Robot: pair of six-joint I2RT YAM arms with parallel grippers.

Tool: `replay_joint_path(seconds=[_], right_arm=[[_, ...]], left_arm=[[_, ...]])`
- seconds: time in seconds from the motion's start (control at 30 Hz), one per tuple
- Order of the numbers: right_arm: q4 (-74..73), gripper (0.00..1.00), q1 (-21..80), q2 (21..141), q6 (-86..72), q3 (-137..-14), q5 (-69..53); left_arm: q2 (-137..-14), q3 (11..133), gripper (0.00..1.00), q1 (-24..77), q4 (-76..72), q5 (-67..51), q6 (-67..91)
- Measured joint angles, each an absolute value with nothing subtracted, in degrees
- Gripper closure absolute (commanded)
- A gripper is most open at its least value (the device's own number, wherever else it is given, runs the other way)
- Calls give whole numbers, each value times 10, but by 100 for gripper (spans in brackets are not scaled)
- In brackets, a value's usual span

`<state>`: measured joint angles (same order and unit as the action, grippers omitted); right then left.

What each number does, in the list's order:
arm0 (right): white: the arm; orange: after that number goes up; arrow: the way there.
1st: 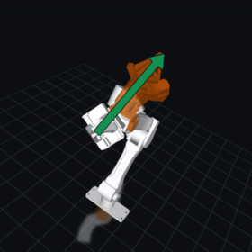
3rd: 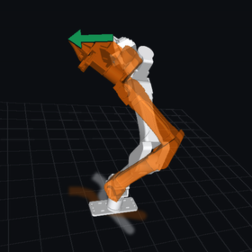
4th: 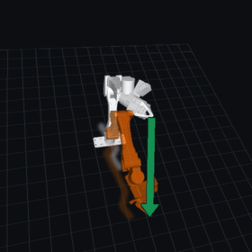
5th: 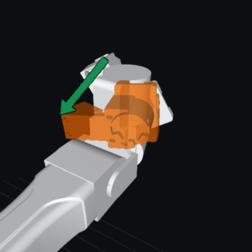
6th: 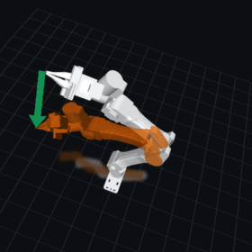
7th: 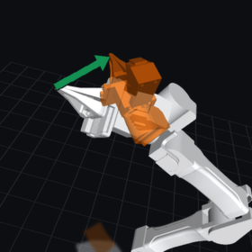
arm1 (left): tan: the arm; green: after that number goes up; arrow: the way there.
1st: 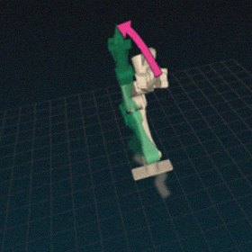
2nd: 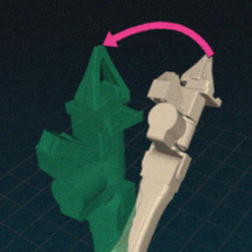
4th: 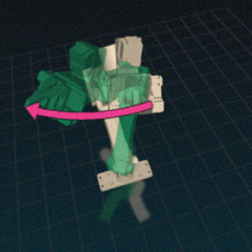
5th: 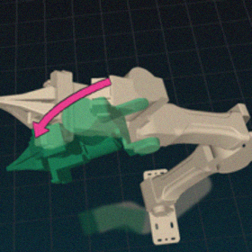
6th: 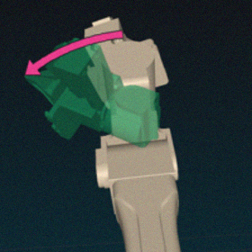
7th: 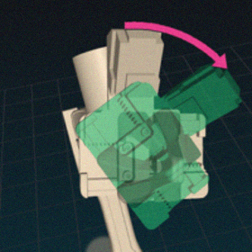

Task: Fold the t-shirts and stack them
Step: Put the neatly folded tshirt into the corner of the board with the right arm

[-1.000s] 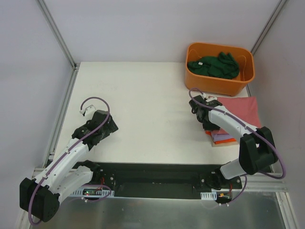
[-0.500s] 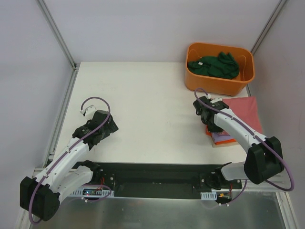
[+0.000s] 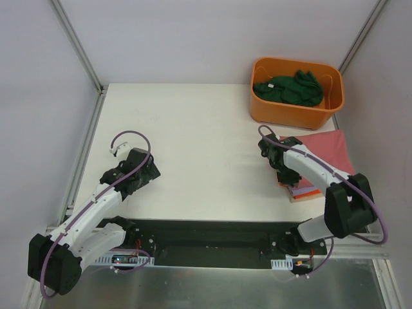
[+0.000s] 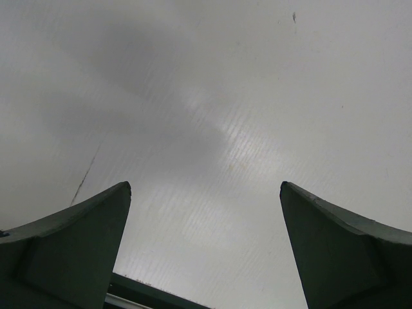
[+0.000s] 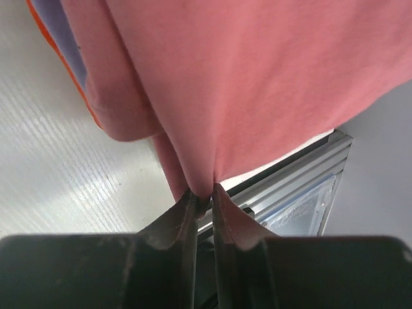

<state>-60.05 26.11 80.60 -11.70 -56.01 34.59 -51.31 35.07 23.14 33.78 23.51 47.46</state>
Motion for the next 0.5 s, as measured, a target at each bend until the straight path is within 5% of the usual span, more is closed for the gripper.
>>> replay_joint_path(seconds=[0.2,0.3,0.43,0.5], right_arm=[[-585,34,261,867,-133,-554,319],[-579,28,261,861,-131,-554,303],[-571,3,261,799,-118,-555,284],[-561,4,261,731,-105,-558,271]], left_arm=[[-514,351,1,231,338,235,475],[-513,351,1,231,338,234,475],[-512,351,1,231,338,230,475],[-508,351,1,231,338,230,474]])
